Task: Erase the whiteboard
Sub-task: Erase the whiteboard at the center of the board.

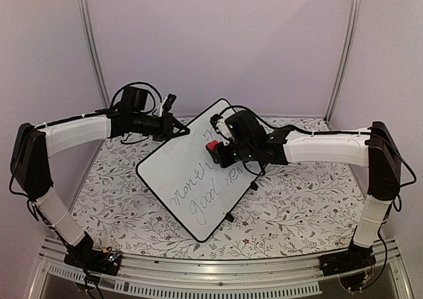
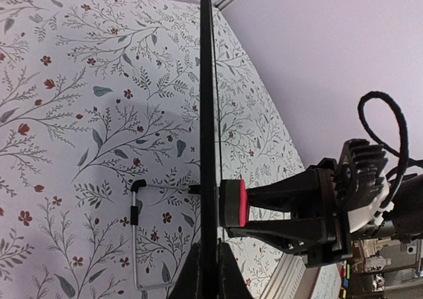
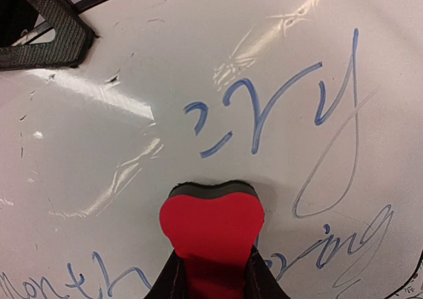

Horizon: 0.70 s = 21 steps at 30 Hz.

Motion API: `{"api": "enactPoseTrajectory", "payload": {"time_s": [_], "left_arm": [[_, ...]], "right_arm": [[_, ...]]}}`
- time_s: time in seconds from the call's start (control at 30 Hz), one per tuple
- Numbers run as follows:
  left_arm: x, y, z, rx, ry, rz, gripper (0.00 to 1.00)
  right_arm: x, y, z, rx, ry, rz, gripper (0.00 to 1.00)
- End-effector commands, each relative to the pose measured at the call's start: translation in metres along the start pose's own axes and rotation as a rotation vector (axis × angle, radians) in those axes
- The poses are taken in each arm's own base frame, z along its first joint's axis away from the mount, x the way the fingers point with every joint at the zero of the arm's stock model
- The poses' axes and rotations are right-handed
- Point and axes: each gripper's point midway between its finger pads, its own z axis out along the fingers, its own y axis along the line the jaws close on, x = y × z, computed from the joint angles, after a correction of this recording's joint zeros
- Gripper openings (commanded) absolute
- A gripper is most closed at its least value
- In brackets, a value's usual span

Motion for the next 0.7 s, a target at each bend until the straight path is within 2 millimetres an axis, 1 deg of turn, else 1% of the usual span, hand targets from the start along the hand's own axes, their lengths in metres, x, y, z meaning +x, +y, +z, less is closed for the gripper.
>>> {"api": "enactPoseTrajectory", "payload": {"time_s": [0.0,0.23,0.3,0.37,0.43,0.53,0.6,0.63,0.67], "left_arm": [[0.024,-0.002,0.011,0.030,0.076,0.027,0.00],[0.025,-0.001,0.011,0.030,0.079,0.026,0.00],[0.025,-0.001,0.011,0.030,0.077,0.027,0.00],[0.024,-0.002,0.010,0.030,0.076,0.028,0.00],[0.024,-0.003,0.009,0.032,0.074,0.030,0.00],[0.023,-0.004,0.009,0.034,0.071,0.033,0.00],[0.022,-0.003,0.008,0.031,0.069,0.031,0.00],[0.023,-0.003,0.009,0.032,0.072,0.031,0.00],[0.023,-0.003,0.009,0.032,0.073,0.030,0.00]], "right_arm": [[-0.005,-0.004,0.004,0.016,0.020,-0.006,0.00],[-0.040,-0.010,0.018,0.015,-0.016,-0.011,0.00],[-0.044,-0.011,0.020,0.018,-0.018,-0.009,0.00],[-0.040,-0.010,0.021,0.012,-0.004,-0.008,0.00],[-0.030,-0.010,0.021,0.007,0.017,0.002,0.00],[-0.006,-0.016,0.021,0.021,0.056,0.025,0.00],[0.005,-0.019,0.015,0.027,0.063,0.039,0.00],[0.014,-0.021,0.014,0.029,0.077,0.044,0.00],[0.017,-0.021,0.009,0.025,0.077,0.053,0.00]]}}
